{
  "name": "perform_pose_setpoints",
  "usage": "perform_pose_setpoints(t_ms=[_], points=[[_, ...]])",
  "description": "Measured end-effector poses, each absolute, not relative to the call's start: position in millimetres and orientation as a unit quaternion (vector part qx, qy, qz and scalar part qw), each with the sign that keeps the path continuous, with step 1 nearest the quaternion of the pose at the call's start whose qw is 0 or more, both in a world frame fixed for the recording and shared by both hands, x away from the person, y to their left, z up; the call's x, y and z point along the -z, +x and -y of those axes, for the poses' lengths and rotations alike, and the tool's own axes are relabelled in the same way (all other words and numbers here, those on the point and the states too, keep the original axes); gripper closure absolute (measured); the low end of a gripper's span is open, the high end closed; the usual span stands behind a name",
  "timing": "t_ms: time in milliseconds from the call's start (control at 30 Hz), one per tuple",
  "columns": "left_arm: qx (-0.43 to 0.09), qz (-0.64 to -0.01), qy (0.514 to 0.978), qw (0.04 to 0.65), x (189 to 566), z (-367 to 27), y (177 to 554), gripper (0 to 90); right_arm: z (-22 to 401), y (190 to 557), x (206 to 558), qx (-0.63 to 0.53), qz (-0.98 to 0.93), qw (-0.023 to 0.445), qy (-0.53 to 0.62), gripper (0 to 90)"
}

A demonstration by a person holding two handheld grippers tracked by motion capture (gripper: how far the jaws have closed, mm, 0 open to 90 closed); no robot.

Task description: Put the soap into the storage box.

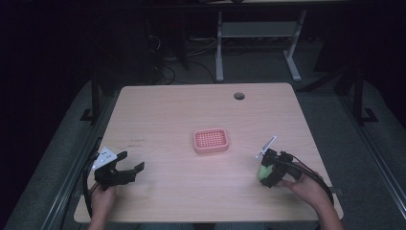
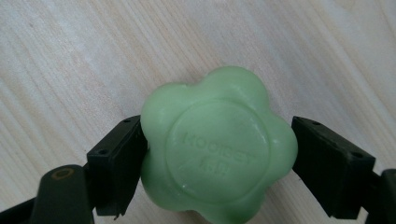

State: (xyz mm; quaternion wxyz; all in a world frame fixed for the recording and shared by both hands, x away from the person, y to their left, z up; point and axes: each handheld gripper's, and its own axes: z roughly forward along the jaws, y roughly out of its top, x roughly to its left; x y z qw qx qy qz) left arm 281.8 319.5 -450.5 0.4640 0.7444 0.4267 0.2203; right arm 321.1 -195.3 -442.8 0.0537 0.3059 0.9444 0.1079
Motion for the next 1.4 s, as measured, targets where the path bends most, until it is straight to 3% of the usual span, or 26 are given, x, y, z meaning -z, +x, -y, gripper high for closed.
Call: perform_pose_setpoints(t_ms=[333, 1233, 1400], points=[[-0.22, -0.427, 0.744, 0.465, 450.5, -319.5, 281.8, 14.1, 193.4, 323.1, 445.2, -0.104, -0.945, 0.048, 0.306, 25.1], [-0.219, -0.428, 0.743, 0.465, 450.0, -319.7, 281.7, 14.1, 194.7, 323.7, 446.0, -0.099, -0.939, 0.041, 0.326, 22.0], [-0.22, -0.427, 0.743, 0.466, 449.6, -320.0, 281.4, 14.1, 196.7, 323.8, 446.4, -0.107, -0.936, 0.03, 0.334, 25.3]])
